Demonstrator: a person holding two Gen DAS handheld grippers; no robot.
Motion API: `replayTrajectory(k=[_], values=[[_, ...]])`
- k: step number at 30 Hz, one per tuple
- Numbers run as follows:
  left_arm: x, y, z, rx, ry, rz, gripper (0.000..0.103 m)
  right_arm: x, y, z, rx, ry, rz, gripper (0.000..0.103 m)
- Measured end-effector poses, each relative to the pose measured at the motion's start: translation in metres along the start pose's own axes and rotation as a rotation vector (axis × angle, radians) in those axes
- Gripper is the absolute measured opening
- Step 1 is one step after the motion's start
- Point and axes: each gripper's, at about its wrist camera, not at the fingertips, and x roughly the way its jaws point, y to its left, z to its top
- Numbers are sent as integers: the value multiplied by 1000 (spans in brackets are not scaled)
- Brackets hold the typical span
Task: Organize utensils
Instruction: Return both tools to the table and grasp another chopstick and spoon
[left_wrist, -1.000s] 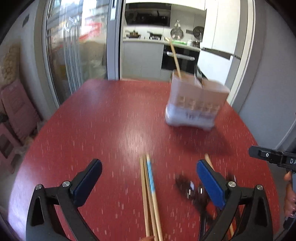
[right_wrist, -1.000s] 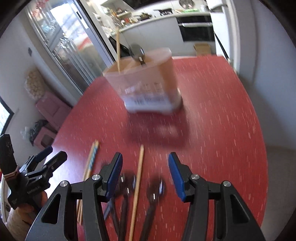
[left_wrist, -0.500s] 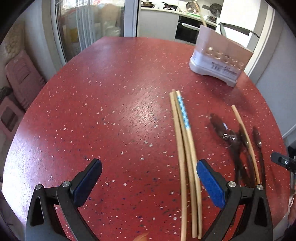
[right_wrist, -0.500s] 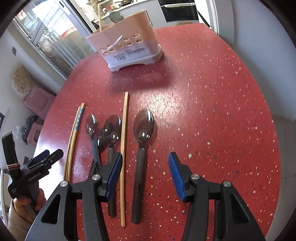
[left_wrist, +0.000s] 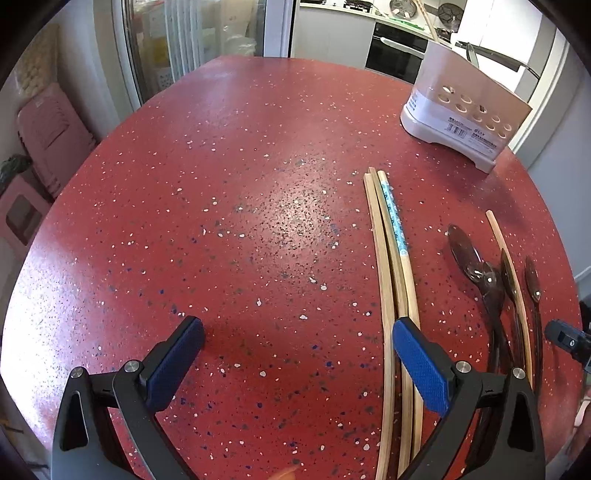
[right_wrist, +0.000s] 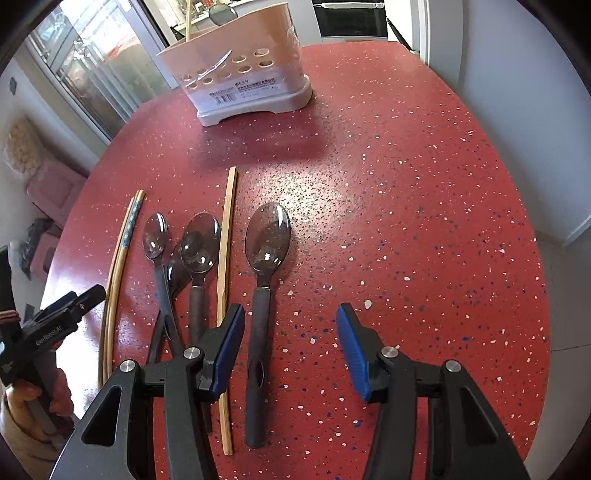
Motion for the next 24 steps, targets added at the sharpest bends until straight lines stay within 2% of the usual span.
replayTrajectory(k=[7,11,13,19,23,24], values=[[7,-5,9,30,6,8,103,6,12,3,-41,14,-50,56],[10,-13,15,73,12,32,103,10,21,7,-75,24,-81,56],[14,-17,17,105,23,68,103,14,27,10,-100,29,-111,56],[19,-24,32,145,34,90,103,24,38,20,-158,69,-165,53],[25,-32,46,187,77,78,103,30,40,29,-174,116,-173,50],[27,-34,50,195,94,51,103,31,40,31,-178,127,-174,50]])
